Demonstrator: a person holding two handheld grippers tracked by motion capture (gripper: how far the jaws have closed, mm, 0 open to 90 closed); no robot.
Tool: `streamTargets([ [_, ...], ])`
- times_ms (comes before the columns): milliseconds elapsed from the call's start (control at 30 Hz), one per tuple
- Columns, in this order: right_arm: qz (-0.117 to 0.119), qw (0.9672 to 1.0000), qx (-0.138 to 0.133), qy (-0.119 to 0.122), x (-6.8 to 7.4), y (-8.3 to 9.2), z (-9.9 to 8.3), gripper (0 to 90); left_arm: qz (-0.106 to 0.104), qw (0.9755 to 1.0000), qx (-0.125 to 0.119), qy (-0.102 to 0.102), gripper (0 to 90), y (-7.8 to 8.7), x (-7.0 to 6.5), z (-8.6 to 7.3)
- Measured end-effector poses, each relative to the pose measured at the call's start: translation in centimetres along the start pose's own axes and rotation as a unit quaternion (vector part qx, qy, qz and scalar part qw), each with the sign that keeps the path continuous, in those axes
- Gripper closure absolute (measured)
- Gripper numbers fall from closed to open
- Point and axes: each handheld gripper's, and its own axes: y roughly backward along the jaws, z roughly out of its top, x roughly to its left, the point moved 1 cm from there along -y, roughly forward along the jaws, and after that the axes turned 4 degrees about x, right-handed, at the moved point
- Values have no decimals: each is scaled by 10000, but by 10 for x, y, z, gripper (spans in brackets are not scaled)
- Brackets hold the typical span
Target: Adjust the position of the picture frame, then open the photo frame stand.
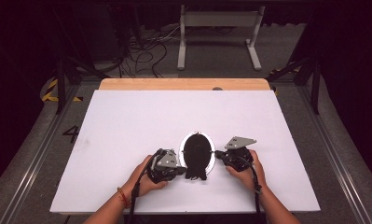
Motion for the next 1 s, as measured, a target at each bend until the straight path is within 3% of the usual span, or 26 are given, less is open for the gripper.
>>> streamTargets([
  [233,-21,10000,2,21,-1,0,0,900,123,9999,23,-17,884,1,-3,0],
  [300,-53,9999,30,82,0,0,1,900,37,10000,-7,-34,855,3,-2,-1],
  [433,-136,9998,77,114,-1,2,2,894,204,9997,-123,-72,836,17,1,-5],
  [533,-137,9999,36,87,-4,6,1,885,367,9990,-247,29,779,29,7,-10],
  [600,-126,9999,10,90,-5,10,1,880,511,9981,-291,156,679,37,11,-15],
  [800,298,9994,-176,-45,-3,26,7,791,724,9958,-371,431,494,46,24,-28],
  [867,631,9980,-42,-76,0,26,7,692,760,9953,-372,464,453,45,26,-29],
  [933,752,9972,46,-37,4,27,6,671,874,9945,-322,471,394,44,27,-29],
  [1000,975,9951,129,-59,7,26,6,649,857,9946,-282,516,380,42,27,-30],
])
